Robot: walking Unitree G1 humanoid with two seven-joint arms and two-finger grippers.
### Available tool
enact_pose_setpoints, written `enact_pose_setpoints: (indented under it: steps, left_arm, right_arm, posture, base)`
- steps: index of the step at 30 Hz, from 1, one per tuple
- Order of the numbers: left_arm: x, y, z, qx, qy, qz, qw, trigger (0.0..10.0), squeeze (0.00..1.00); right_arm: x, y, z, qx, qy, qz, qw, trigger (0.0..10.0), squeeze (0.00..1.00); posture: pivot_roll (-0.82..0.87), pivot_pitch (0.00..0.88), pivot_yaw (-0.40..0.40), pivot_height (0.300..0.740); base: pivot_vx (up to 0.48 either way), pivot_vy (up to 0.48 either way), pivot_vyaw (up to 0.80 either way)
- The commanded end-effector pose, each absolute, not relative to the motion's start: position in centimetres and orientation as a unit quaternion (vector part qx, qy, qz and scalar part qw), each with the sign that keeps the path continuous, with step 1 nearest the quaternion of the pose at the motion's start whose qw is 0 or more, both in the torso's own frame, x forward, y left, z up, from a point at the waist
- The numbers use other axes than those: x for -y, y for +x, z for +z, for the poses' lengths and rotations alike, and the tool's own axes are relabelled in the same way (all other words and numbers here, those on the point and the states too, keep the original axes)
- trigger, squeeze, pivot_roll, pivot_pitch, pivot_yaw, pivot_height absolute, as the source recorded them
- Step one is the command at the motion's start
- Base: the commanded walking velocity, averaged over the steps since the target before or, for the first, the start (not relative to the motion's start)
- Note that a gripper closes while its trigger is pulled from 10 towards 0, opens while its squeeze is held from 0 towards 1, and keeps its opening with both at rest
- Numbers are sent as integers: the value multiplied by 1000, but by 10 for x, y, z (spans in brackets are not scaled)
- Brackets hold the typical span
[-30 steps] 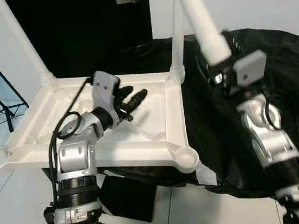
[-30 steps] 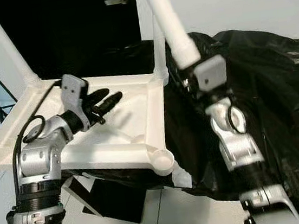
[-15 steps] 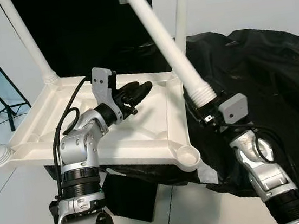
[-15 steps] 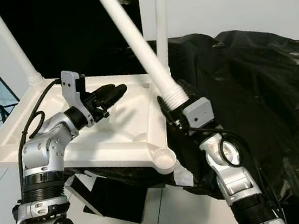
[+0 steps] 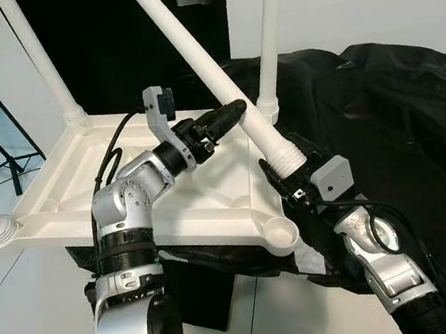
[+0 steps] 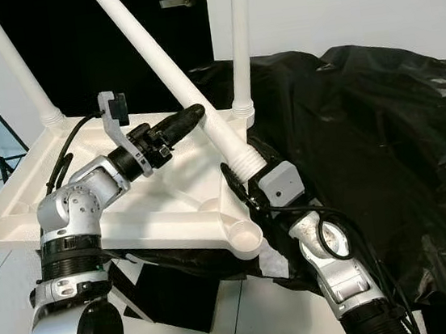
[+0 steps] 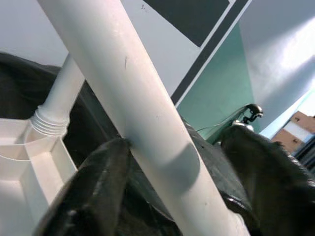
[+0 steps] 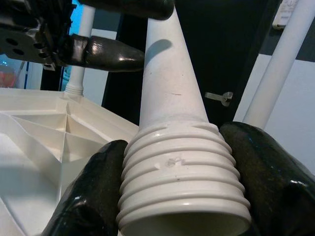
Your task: Building children table
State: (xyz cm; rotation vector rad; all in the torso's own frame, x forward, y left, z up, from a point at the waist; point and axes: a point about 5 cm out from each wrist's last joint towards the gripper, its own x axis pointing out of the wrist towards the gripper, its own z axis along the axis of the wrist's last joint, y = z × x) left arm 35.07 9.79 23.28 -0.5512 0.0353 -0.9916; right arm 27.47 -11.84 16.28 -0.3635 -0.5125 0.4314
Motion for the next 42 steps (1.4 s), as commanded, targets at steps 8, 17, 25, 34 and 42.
enact_pose_setpoints:
  steps: [8, 17, 25, 34, 42]
  left_arm:
    - [-87, 363, 241, -30, -285, -491, 823, 10000, 0]
    - [-91, 386, 248, -43, -298, -447, 842, 10000, 0]
    - [-97, 395, 252, -53, -313, -429, 846, 784, 0]
    - [-106, 402, 261, -45, -338, -414, 844, 0, 0]
    - [-104, 402, 265, -31, -311, -421, 851, 10000, 0]
  right_arm:
    - [106, 264, 161, 257, -190, 244, 915, 10000, 0]
    - [104, 257, 157, 254, -194, 248, 914, 10000, 0]
    - [104, 256, 157, 253, -197, 243, 915, 10000, 0]
    - [104, 254, 156, 255, -201, 235, 916, 10000, 0]
    - [110, 257, 157, 239, -163, 208, 934, 10000, 1000]
  posture:
    - [-22, 0, 35, 740]
    - [-42, 0, 48, 740]
    - [-47, 0, 56, 740]
    - [-40, 0, 56, 740]
    - [-35, 0, 47, 740]
  base:
    - [0, 0, 0]
    - [0, 0, 0]
    - [0, 0, 0]
    - [0, 0, 0]
    - [0, 0, 0]
